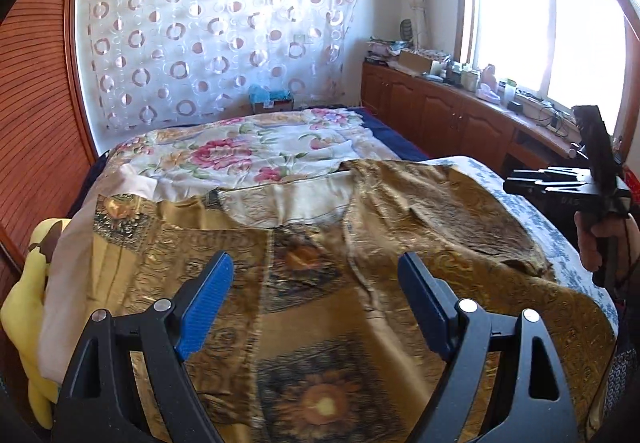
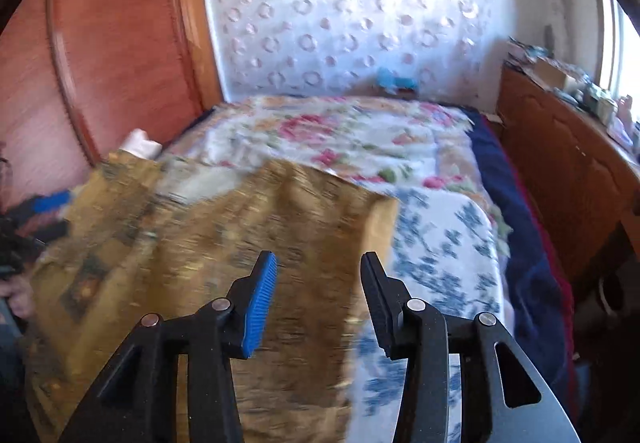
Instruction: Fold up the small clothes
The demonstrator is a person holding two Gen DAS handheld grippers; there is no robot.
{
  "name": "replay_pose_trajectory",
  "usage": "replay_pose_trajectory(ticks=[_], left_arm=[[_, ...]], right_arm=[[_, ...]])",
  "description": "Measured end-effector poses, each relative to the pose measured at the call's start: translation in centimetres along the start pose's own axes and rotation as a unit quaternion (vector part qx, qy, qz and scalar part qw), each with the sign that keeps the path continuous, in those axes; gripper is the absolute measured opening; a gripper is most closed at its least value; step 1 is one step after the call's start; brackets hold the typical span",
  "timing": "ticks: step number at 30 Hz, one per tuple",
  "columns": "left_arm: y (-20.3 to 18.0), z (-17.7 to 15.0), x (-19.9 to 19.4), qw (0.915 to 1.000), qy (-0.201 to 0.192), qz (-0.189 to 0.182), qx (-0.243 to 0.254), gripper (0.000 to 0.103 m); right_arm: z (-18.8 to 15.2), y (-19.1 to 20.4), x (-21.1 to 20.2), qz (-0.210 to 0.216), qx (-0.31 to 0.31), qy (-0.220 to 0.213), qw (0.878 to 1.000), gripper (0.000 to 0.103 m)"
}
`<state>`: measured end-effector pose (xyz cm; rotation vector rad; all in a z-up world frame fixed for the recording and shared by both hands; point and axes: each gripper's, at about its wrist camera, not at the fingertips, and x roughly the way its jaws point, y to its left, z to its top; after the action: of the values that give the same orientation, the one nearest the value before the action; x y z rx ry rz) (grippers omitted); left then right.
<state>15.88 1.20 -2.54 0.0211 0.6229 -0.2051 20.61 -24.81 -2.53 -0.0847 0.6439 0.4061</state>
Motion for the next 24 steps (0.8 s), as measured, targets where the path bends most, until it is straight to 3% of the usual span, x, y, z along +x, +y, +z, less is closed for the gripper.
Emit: replay_pose_trajectory(ticks=[5, 13, 18, 24], left_arm=[[2.0, -0.1, 1.3, 0.9997, 0.021, 0.013, 0.002, 0.086], [5.2, 0.3, 2.1, 0.9994, 0.032, 0.013, -0.005, 0.086], [7.4, 0.3, 1.9, 0.9988, 0.04, 0.021, -0.017, 0.086], [10.3, 0.1, 2.4, 0.9966, 0.057, 0.056, -0.017, 0.082]], right_arm=[[2.2, 0.3, 5.5, -0.014, 0.004, 0.035, 0.999, 0.046], [3.8, -1.0, 9.7, -0.012, 0.023, 0.06, 0.998, 0.046], [4.5, -0.7, 10.1, -0.023, 0.017, 0.061, 0.998, 0.046], [4.3, 0.4, 10.4, -0.039, -0.002, 0.064, 0.997, 0.051]])
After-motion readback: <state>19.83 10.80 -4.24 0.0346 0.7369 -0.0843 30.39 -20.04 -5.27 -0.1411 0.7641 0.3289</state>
